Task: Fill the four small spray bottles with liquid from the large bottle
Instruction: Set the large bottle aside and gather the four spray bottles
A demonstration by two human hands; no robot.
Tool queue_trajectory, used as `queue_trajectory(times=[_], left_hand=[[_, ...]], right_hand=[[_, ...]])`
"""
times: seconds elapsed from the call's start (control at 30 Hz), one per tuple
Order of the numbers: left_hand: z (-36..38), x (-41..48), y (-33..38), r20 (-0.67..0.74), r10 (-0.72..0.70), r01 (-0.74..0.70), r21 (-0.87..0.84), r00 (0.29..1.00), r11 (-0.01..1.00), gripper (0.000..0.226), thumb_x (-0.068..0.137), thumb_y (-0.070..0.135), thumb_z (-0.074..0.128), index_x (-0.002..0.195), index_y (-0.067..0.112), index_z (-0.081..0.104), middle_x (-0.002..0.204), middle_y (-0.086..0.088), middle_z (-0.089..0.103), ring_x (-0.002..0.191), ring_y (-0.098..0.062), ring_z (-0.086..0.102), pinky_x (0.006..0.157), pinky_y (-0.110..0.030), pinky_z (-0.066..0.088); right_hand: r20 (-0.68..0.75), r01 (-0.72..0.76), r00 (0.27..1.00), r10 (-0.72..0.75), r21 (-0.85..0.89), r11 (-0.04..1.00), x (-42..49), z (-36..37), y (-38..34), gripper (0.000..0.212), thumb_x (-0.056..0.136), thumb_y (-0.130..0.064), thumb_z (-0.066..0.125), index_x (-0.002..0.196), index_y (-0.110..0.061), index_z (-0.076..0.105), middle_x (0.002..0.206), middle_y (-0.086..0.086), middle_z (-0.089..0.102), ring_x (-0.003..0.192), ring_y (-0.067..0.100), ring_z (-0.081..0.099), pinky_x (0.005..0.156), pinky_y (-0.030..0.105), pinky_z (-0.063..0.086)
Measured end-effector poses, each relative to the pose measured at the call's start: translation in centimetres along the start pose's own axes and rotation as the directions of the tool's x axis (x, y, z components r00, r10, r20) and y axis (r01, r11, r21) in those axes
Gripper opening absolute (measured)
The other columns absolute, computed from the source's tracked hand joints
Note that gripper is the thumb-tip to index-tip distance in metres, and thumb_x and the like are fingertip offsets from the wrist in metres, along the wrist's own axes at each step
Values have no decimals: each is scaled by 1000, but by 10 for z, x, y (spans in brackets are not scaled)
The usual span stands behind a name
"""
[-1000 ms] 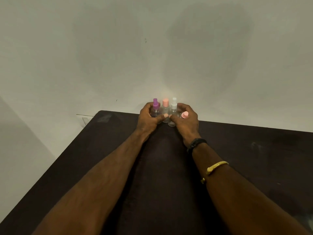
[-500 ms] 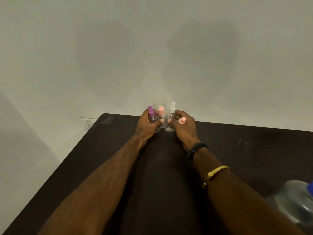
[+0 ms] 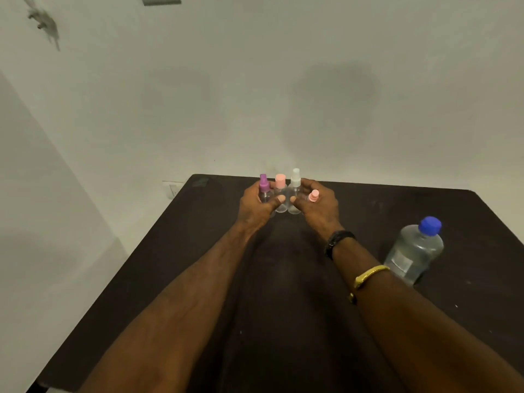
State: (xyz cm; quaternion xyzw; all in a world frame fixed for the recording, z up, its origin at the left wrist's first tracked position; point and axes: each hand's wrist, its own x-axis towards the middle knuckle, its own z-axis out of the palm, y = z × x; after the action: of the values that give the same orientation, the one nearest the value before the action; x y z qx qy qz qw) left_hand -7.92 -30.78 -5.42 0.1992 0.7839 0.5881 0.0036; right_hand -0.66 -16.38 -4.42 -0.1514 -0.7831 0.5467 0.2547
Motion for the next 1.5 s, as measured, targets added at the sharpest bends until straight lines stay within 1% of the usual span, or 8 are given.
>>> queue_trajectory(times=[0.2, 0.6, 0.7, 0.8, 1.0, 1.2, 1.37, 1.5], left_hand=[[-6, -51, 5, 11, -21, 20, 13, 1000, 1000, 41, 88, 15, 79, 125, 6, 63, 119, -12, 70, 107, -27, 69, 97, -42, 57], [-10, -108, -10, -36, -165, 166, 10, 986, 986, 44, 86, 13, 80, 126, 9, 63, 120, -9, 69, 105, -21, 64, 96, -36, 53], [-8, -110, -13, -28, -176, 176, 9, 984, 984, 41, 85, 12, 80, 123, 11, 64, 113, -4, 69, 102, -19, 65, 94, -35, 54], [-5, -112, -18, -37, -173, 173, 8, 984, 985, 39, 84, 12, 82, 119, 14, 66, 108, 0, 69, 101, -20, 67, 94, -37, 56], [-1, -114, -21, -47, -175, 176, 18, 983, 984, 44, 84, 13, 82, 124, 10, 64, 116, -3, 69, 106, -20, 66, 97, -38, 55], [1, -117, -26, -45, -183, 185, 52, 982, 981, 60, 81, 18, 85, 134, 10, 59, 127, -8, 68, 116, -26, 65, 103, -48, 54], [-1, -124, -25, -43, -140, 142, 66, 989, 988, 68, 79, 14, 86, 139, 12, 55, 129, -3, 64, 114, -19, 62, 95, -31, 49], [-1, -128, -27, -31, -145, 147, 60, 989, 987, 75, 78, 10, 86, 143, 16, 49, 126, 3, 61, 112, -15, 60, 91, -26, 47]], right_hand=[[7, -11, 1000, 12, -44, 999, -51, -11, -7, 46, 85, -10, 79, 128, -18, 67, 121, 2, 72, 106, 13, 66, 93, 30, 56], [22, -60, 998, 64, -137, 989, -105, -6, 4, 44, 82, -11, 80, 124, -19, 68, 119, 1, 73, 105, 13, 68, 95, 37, 58], [26, -71, 997, 76, -158, 985, -106, -5, 6, 45, 83, -10, 80, 125, -19, 67, 120, 1, 73, 108, 15, 68, 97, 39, 57], [30, -68, 997, 74, -166, 984, -104, -3, 7, 45, 84, -11, 79, 126, -19, 66, 121, 2, 72, 110, 16, 67, 97, 40, 57], [54, -80, 994, 93, -204, 976, -104, -3, 8, 46, 84, -9, 79, 127, -18, 65, 123, 3, 71, 111, 16, 66, 100, 40, 55], [78, -94, 990, 115, -238, 967, -105, -7, 6, 50, 83, -9, 80, 130, -19, 63, 125, 2, 69, 106, 11, 61, 91, 24, 47], [90, -102, 987, 130, -263, 959, -108, -10, 8, 63, 77, -11, 86, 133, -21, 59, 128, 2, 67, 118, 19, 62, 97, 28, 48], [82, -123, 986, 146, -239, 963, -113, -15, 12, 62, 82, -7, 80, 137, -18, 55, 131, 5, 63, 121, 23, 59, 96, 28, 45]])
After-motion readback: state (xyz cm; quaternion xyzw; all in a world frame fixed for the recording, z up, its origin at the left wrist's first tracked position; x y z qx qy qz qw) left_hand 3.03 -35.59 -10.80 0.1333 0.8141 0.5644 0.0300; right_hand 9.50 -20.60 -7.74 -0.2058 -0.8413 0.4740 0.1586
